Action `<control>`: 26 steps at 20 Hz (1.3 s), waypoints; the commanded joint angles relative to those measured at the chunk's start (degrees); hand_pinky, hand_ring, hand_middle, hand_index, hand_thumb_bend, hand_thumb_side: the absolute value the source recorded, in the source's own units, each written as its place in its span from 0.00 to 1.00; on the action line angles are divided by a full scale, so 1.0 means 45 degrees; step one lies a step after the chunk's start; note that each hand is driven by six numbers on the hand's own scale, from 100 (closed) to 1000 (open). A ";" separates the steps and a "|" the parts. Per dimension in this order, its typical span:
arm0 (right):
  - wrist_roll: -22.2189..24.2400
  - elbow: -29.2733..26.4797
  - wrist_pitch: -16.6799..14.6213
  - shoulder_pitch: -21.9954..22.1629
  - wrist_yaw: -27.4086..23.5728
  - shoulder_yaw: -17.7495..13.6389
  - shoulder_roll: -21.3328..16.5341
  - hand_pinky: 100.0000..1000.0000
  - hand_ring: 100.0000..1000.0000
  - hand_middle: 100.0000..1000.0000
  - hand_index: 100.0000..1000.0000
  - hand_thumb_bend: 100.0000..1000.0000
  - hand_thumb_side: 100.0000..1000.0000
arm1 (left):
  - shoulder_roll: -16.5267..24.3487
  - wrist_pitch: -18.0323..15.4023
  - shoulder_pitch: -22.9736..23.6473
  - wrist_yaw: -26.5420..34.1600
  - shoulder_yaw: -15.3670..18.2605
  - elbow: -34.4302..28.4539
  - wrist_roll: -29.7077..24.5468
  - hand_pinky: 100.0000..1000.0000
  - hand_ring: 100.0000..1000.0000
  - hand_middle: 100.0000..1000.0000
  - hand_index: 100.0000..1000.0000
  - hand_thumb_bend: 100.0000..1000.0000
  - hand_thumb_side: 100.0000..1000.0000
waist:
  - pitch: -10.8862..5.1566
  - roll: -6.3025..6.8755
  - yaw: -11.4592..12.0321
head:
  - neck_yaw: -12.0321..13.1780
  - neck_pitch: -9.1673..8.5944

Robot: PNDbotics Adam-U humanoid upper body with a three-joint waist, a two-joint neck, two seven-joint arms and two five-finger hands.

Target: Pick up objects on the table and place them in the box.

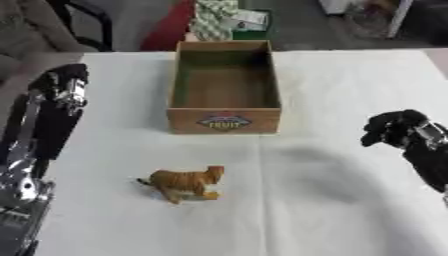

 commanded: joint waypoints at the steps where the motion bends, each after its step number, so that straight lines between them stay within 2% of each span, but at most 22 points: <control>1: -0.0002 -0.0205 0.0045 -0.0089 0.0021 -0.0026 -0.0202 0.58 0.57 0.57 0.70 0.00 0.93 | 0.0920 0.0150 -0.0524 -0.1062 -0.0477 -0.0284 -0.1309 0.67 0.80 0.69 0.78 0.00 0.71 | -0.0212 0.0005 -0.0047 | 0.0048 -0.0031; 10: -0.0005 -0.0177 0.0068 -0.0047 0.0087 -0.0001 -0.0227 0.58 0.57 0.57 0.69 0.00 0.93 | 0.2017 0.0646 -0.1879 -0.2539 -0.1958 -0.0165 -0.4035 0.68 0.79 0.71 0.81 0.00 0.55 | -0.0270 0.0070 -0.0141 | 0.0035 0.0016; 11: -0.0009 -0.0172 0.0070 -0.0040 0.0095 -0.0001 -0.0230 0.58 0.57 0.57 0.69 0.00 0.93 | 0.2112 0.0657 -0.2019 -0.2626 -0.2081 -0.0120 -0.4316 0.68 0.79 0.72 0.82 0.01 0.50 | -0.0277 0.0075 -0.0148 | 0.0027 0.0018; 18: -0.0007 -0.0162 0.0088 -0.0016 0.0109 0.0016 -0.0219 0.58 0.57 0.57 0.69 0.00 0.92 | 0.2633 0.0497 -0.3161 -0.3324 -0.3029 0.0381 -0.6556 0.71 0.82 0.75 0.84 0.19 0.37 | -0.0327 0.0084 -0.0181 | 0.0004 0.0035; 20: -0.0006 -0.0157 0.0090 -0.0015 0.0119 0.0018 -0.0219 0.58 0.57 0.57 0.69 0.00 0.92 | 0.2697 0.0372 -0.3426 -0.3527 -0.3284 0.0539 -0.7153 0.72 0.82 0.77 0.85 0.29 0.38 | -0.0330 0.0082 -0.0198 | 0.0006 0.0041; 22: -0.0007 -0.0150 0.0093 -0.0012 0.0132 0.0020 -0.0222 0.58 0.57 0.57 0.69 0.00 0.92 | 0.2741 0.0201 -0.3672 -0.3670 -0.3552 0.0721 -0.7770 0.73 0.83 0.77 0.85 0.33 0.41 | -0.0330 0.0085 -0.0215 | 0.0004 0.0050; 23: -0.0007 -0.0147 0.0094 -0.0010 0.0137 0.0021 -0.0222 0.58 0.57 0.57 0.69 0.00 0.92 | 0.2734 0.0129 -0.3759 -0.3670 -0.3651 0.0807 -0.8035 0.73 0.83 0.78 0.86 0.39 0.45 | -0.0329 0.0087 -0.0220 | 0.0004 0.0054; 26: -0.0004 -0.0137 0.0106 -0.0003 0.0155 0.0029 -0.0225 0.58 0.57 0.57 0.69 0.00 0.92 | 0.2775 -0.0126 -0.4041 -0.3783 -0.3981 0.1083 -0.8775 0.74 0.84 0.79 0.86 0.47 0.53 | -0.0329 0.0111 -0.0242 | 0.0011 0.0067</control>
